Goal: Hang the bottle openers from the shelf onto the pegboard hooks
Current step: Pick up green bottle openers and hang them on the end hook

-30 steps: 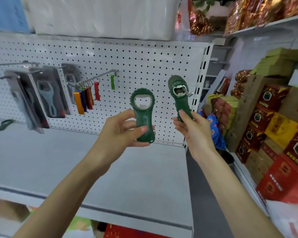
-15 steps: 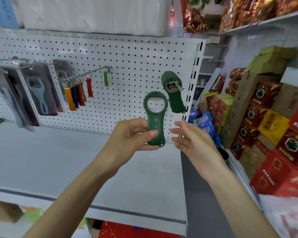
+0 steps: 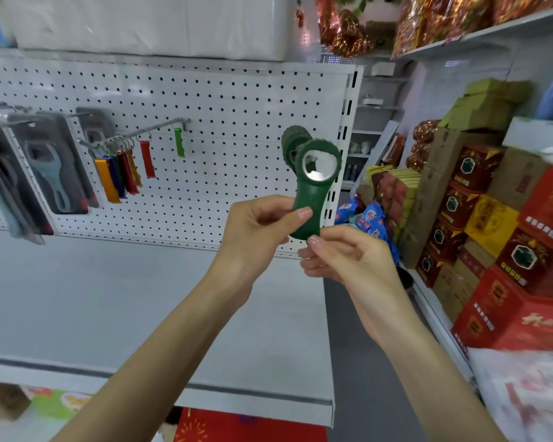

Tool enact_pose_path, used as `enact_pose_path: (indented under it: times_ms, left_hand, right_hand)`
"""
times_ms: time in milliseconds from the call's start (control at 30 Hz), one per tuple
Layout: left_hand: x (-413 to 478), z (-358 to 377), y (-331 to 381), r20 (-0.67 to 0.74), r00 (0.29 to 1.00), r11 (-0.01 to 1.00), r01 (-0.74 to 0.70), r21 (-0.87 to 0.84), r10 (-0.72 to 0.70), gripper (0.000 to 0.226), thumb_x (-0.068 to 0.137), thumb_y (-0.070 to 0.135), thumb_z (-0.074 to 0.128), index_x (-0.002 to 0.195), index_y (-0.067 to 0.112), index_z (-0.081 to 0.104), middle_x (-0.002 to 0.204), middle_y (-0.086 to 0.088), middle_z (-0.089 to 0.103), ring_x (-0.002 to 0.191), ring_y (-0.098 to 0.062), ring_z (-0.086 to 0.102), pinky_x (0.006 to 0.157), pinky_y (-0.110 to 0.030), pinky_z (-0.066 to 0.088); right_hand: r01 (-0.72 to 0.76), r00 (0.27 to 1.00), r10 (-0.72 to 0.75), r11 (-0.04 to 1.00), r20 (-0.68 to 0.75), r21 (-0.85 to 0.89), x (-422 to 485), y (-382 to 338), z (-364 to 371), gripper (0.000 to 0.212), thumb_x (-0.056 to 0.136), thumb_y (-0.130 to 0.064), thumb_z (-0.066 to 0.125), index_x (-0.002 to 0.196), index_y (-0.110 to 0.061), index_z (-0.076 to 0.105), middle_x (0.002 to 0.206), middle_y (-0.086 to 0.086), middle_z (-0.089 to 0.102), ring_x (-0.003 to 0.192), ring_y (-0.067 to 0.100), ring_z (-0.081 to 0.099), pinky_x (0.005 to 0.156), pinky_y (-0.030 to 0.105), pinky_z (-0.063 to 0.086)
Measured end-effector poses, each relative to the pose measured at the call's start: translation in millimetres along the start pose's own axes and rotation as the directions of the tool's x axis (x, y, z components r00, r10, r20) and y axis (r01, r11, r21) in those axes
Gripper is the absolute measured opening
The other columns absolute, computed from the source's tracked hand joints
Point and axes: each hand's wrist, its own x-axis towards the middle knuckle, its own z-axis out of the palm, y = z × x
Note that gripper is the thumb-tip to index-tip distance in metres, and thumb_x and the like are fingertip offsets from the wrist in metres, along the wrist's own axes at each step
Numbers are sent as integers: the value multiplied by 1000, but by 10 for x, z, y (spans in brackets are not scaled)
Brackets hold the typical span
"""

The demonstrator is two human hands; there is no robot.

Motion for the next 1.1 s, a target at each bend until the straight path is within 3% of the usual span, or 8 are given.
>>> enact_pose_path:
  times_ms: [400, 700, 967, 1100]
  left_hand:
    - [173, -11, -38, 2, 997, 997, 78, -5, -78, 7, 86, 17, 68, 84, 19, 75, 79, 6, 73, 73, -1, 61, 62, -13, 48]
    - [297, -9, -93, 1, 998, 998, 59, 33, -59, 8, 86, 16, 68, 79, 18, 73, 67, 8, 70, 64, -1, 61, 60, -13, 48]
    - [445, -41, -210, 20, 994, 993, 108, 53, -110, 9, 86, 15, 68, 88, 8, 73, 79, -3, 71, 67, -5, 63, 67, -19, 53]
    - [539, -39, -253, 36, 992, 991, 117, 59, -119, 6, 87, 16, 68, 84, 12, 73, 72, 5, 72, 66, -4, 66, 67, -19, 54]
  right_hand:
    - [-3, 998, 3, 1000, -58, 6, 244, 41, -1, 6, 86, -9, 67, 81, -6, 69, 69, 9, 72, 60, 17, 68, 59, 22, 56]
    - [-12, 999, 12, 1000, -40, 9, 353, 91, -33, 9, 87, -10, 66, 79, -9, 69, 68, 9, 72, 60, 17, 68, 58, 22, 55]
    - [-35, 998, 34, 999, -60, -25, 512, 155, -99, 9, 87, -13, 67, 82, -7, 69, 72, 10, 73, 63, 18, 69, 59, 21, 54]
    - [-50, 997, 47, 997, -66, -52, 605, 167, -148, 8, 87, -14, 67, 84, -6, 69, 72, 10, 73, 65, 19, 69, 62, 24, 57]
